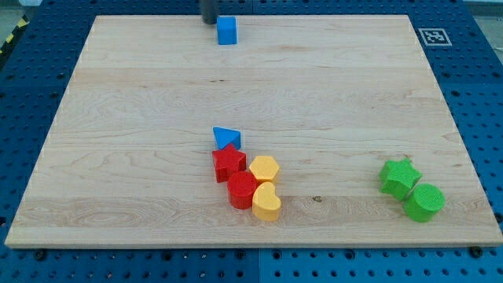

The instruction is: Push the blue cube near to the group of blocks

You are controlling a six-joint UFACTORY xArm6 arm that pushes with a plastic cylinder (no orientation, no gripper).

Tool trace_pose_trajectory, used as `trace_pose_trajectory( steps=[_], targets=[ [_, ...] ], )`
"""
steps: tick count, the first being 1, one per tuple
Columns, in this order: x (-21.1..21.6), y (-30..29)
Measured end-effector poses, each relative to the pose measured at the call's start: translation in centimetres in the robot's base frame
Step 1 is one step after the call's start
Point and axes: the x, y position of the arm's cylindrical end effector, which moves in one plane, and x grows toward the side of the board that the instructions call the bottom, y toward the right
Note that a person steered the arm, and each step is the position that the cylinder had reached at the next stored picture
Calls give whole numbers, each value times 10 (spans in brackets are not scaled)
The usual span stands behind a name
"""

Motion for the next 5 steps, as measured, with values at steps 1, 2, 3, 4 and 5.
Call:
trace_pose_trajectory(
  steps=[1, 2, 3, 4, 5],
  targets=[
    [0, 58],
    [0, 60],
    [1, 40],
    [4, 12],
    [6, -1]
  ],
)
